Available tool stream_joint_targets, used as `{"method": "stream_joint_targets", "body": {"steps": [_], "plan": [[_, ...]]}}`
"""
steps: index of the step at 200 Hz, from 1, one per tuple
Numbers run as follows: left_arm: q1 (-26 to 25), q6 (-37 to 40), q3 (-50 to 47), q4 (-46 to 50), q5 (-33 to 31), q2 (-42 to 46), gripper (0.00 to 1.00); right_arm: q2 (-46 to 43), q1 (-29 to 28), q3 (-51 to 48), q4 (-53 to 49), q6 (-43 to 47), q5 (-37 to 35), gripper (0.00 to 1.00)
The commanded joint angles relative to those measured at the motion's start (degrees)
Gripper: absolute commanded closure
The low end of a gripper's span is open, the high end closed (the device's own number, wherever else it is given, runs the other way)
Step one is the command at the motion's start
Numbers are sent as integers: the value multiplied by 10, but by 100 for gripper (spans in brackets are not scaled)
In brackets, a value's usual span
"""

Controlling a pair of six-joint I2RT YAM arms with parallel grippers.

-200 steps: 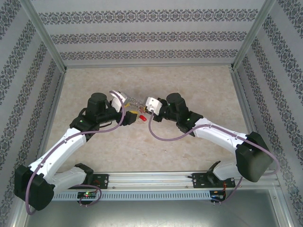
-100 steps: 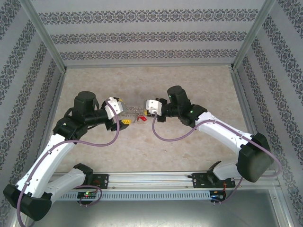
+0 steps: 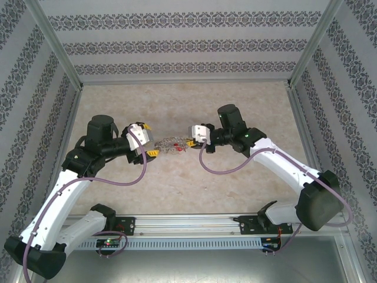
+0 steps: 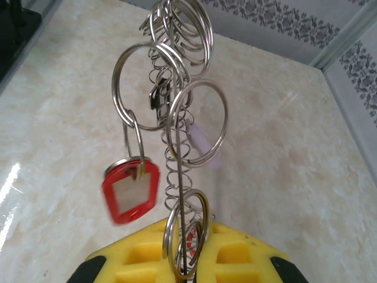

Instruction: Put the keys on the keyring

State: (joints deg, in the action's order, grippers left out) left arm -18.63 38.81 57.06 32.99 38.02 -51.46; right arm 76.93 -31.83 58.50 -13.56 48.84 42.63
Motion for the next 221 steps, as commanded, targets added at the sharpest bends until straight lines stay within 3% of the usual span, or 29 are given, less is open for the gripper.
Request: {"method": "stream_joint_targets", "body": {"steps": [1,44,99,141,163,180,192,213,221], "plan": [[7,11,-25,-11,15,1,23,-18,9,10,8,27,82,100],[7,16,-32,-44,63,-43,25,-14,19,14,8,35,118,100],[6,9,-22,-62,131,-77,44,2,21,26,-8,41,136,100],[7,17,-17,-59,148,-77,78,11,23,27,-10,43,135,100],[7,20,-17,-58,152,-74,90,19,26,25,-6,40,131,100],[5,20,-18,-65,149,-70,99,26,26,21,4,28,113,95],[2,23,-21,-70,145,-69,100,33,26,18,10,21,101,92],[-6,17,-32,-92,117,-68,100,39,27,3,39,6,84,72],[-11,10,-37,-104,99,-66,100,41,29,0,40,4,70,69]]}}
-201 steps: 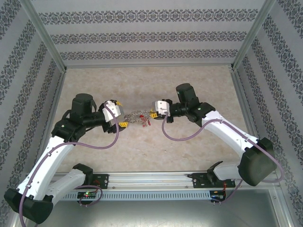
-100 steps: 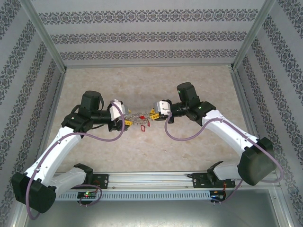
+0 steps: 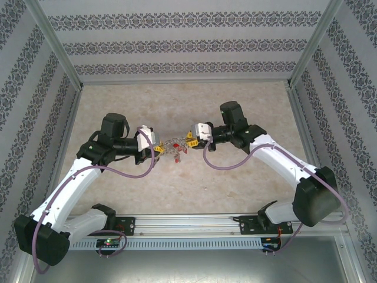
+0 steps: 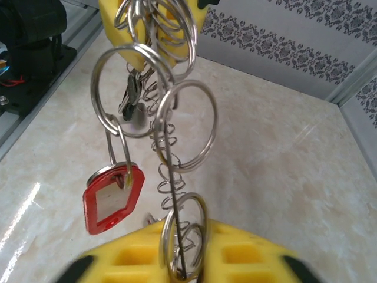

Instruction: Put the keys on the keyring

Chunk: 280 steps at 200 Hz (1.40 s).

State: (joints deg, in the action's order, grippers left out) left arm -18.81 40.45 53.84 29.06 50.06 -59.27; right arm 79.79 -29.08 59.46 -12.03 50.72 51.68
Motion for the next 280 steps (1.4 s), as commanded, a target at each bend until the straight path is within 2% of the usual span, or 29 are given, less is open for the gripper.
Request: {"method": "stream_joint_targets", "body": {"steps": [1,27,54,87,110,150,176,204,229,280], "plan": [[-10,-7,-5,-67,-24,12,100,12,2,-10,24,-14,-22,69],[-20,-23,-15,-88,-83,16,100,1,18,-18,19,-26,-61,67],[-28,-14,-17,-78,-114,11,100,-47,35,-41,40,-41,-97,55],[-35,-37,-25,-97,-134,8,100,-111,36,-52,65,-45,-103,53],[-48,-48,-22,-94,-152,-2,100,-132,-6,-50,91,-32,-121,54],[-70,-64,-15,-88,-205,-26,100,-92,-106,-1,79,31,-192,55],[-73,-79,-14,-94,-208,-27,100,-68,-131,16,56,54,-215,58],[-75,-89,-18,-99,-200,-24,100,-52,-135,23,30,63,-209,62],[-75,-96,-26,-108,-192,-17,100,-36,-142,29,26,68,-235,63],[-75,-82,-40,-111,-161,-9,100,-12,-146,43,35,77,-251,59]]}}
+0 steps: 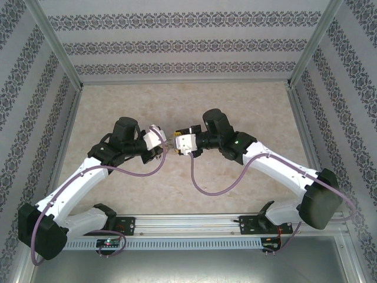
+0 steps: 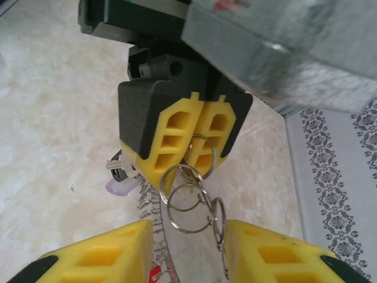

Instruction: Put the keys on the keyring

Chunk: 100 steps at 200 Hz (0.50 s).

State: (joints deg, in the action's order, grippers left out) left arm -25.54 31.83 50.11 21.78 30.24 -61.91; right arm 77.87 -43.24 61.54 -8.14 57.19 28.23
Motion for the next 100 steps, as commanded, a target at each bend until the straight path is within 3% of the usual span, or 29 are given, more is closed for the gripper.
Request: {"method": "stream_joint_targets", "body": {"steps": [1,51,100], "plan": [[-7,5,-3,-38,36,17,100,8,-4,23,-4,13,-16,58],[-8,15,-22,-47,36,27,100,17,6,42,-62,45,-23,56],[-9,26,-33,-55,29,38,100,38,9,48,-88,50,-43,64]]}}
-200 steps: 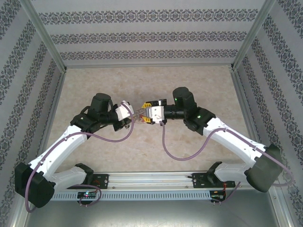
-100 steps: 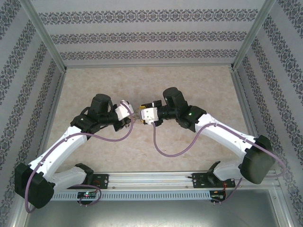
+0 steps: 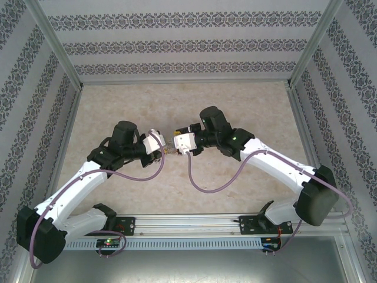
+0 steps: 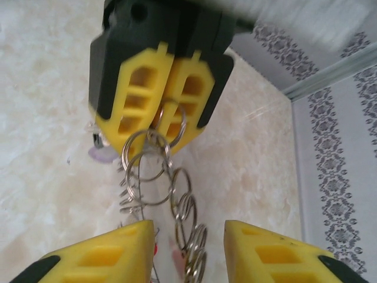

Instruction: Put the keys on the keyring

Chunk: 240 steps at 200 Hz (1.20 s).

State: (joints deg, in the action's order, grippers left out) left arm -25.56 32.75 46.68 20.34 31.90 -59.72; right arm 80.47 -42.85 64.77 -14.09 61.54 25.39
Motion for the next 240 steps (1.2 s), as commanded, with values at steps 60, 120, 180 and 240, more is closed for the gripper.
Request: {"method": "stream_joint_targets", "body": {"steps": [60,120,180,240], "plan": [[-14,58,-16,-48,-10,34,100,44,25,61,-95,-17,11,65],[-17,47,-31,-69,-17,44,100,75,26,95,-140,-19,41,81],[-21,10,-36,-74,-4,48,79,75,34,98,-134,-18,41,98],[-16,40,-32,10,93,100,45,23,50,51,-118,68,61,100]]}}
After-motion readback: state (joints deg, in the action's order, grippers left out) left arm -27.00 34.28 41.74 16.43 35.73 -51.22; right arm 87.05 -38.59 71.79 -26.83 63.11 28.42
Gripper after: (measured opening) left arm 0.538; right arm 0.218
